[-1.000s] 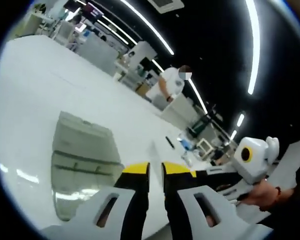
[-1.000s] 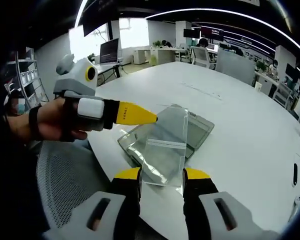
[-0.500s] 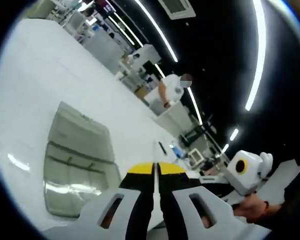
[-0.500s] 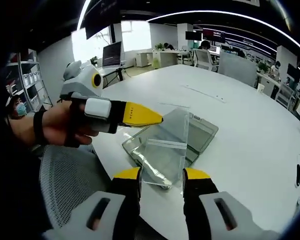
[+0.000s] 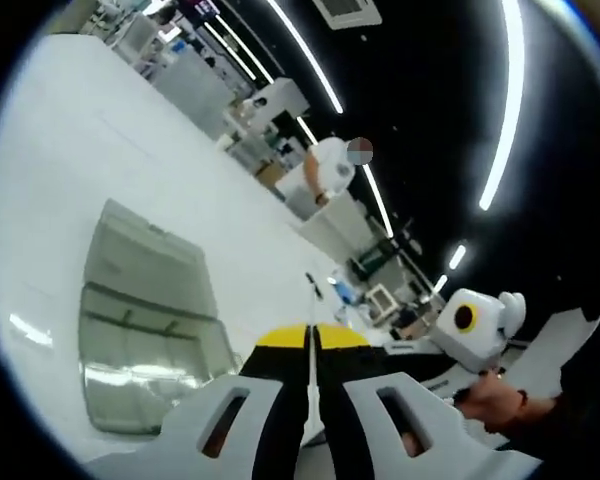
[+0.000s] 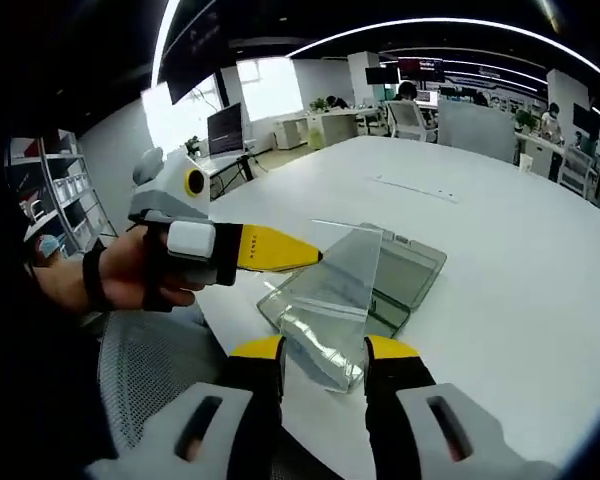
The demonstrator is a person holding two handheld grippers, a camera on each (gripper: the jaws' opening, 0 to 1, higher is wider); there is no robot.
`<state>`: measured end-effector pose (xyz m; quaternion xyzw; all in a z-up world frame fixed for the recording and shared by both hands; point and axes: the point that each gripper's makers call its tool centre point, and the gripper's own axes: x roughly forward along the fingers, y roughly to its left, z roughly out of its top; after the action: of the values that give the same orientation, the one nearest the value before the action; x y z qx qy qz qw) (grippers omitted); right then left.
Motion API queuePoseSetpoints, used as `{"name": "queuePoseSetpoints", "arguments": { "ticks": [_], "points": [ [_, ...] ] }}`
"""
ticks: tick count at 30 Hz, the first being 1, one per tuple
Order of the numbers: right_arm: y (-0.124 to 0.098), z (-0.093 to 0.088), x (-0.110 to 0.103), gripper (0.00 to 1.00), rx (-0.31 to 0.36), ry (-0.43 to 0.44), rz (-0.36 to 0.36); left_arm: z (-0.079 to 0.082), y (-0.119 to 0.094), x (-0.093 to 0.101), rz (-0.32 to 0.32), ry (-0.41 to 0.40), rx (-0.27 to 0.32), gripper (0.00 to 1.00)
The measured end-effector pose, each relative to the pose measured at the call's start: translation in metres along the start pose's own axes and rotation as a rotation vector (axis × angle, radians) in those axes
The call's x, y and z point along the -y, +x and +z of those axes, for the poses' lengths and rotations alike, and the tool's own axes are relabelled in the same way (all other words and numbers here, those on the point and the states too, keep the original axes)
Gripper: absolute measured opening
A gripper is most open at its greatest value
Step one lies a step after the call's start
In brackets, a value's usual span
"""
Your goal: Insert the divider into the dual guide fixture by aligning both edges with the guide slots and pushing it downward to the bottom, including one-sided entry, uneven engagement, binding, and posture correction.
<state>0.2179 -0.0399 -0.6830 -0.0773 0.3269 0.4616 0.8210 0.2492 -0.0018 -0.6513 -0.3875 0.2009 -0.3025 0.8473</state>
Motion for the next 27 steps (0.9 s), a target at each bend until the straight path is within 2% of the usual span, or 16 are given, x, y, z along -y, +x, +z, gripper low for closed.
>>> {"name": "queuePoseSetpoints", "arguments": {
  "ticks": [7, 13, 19, 22, 27],
  "points": [
    [-0.007, 0.007, -0.003, 0.28, 0.07, 0.087, 0.052, -0.003, -0.007, 0.005, -0.036, -0.026, -0.01, 0.0],
    [-0.011, 0.012, -0.012, 0.28, 0.118, 0.143, 0.126, -0.003, -0.011, 0.009, -0.064, -0.036, -0.022, 0.0],
    [-0.013, 0.018, -0.016, 0.29, 0.172, 0.228, 0.172, -0.002, -0.013, 0.019, -0.111, -0.055, -0.03, 0.0],
    [-0.016, 0.022, -0.021, 0.29, 0.197, 0.28, 0.219, -0.003, -0.013, 0.025, -0.147, -0.071, -0.034, 0.0],
    [-0.022, 0.029, -0.021, 0.24, 0.242, 0.371, 0.263, 0.001, -0.014, 0.028, -0.167, -0.085, -0.009, 0.0]
  ]
}}
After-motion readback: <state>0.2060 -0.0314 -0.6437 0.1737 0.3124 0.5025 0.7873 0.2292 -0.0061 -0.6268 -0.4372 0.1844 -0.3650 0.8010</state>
